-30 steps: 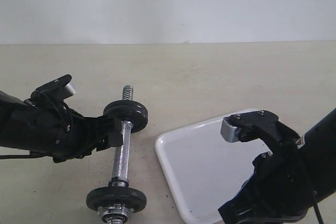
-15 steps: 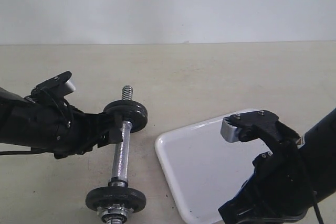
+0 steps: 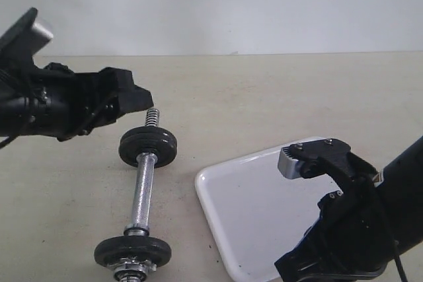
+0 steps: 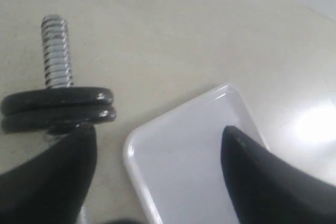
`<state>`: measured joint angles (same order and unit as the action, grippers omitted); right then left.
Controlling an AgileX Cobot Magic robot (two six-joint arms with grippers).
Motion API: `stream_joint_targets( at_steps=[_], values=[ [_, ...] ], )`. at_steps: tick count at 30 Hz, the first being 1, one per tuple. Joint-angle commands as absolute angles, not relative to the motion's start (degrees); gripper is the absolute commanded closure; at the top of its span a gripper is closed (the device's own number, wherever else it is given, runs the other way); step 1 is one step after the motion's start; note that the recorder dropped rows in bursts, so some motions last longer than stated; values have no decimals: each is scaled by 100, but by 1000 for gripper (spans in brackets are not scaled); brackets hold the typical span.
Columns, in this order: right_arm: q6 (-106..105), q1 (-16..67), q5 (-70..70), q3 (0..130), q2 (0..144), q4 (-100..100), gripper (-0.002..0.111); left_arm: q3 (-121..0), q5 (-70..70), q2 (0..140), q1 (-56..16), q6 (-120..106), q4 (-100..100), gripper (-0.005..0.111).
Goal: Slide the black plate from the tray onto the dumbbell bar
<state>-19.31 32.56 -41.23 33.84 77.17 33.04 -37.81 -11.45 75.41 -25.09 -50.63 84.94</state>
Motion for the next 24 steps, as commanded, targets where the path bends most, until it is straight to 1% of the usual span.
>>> stream_joint_targets(
  at_steps=[1, 5, 8, 10, 13, 19, 24],
  values=[
    [-1957, 3257, -4142, 3367, 7718, 3277, 109, -3797, -985, 6965, -2529, -5101, 8048, 46],
    [-1945, 3257, -4156, 3367, 7718, 3277, 109, -3636, -917, 6964, -2529, -5101, 7852, 56],
    [-1945, 3257, -4156, 3367, 7718, 3277, 109, -3388, -701, 7001, -2529, -5101, 7852, 68],
    [-1945, 3257, -4156, 3367, 7718, 3277, 109, -3207, -499, 7010, -2529, -5101, 7836, 80],
    [-1970, 3257, -4156, 3367, 7718, 3277, 109, -2978, -207, 7010, -2529, -5145, 7695, 102],
    [-1969, 3257, -4168, 3367, 7718, 3277, 109, -2508, 195, 7023, -2529, -5346, 7383, 102],
    [-1969, 3257, -4156, 3367, 7718, 3277, 109, -2237, 199, 7220, -2529, -5367, 7383, 102]
  ],
)
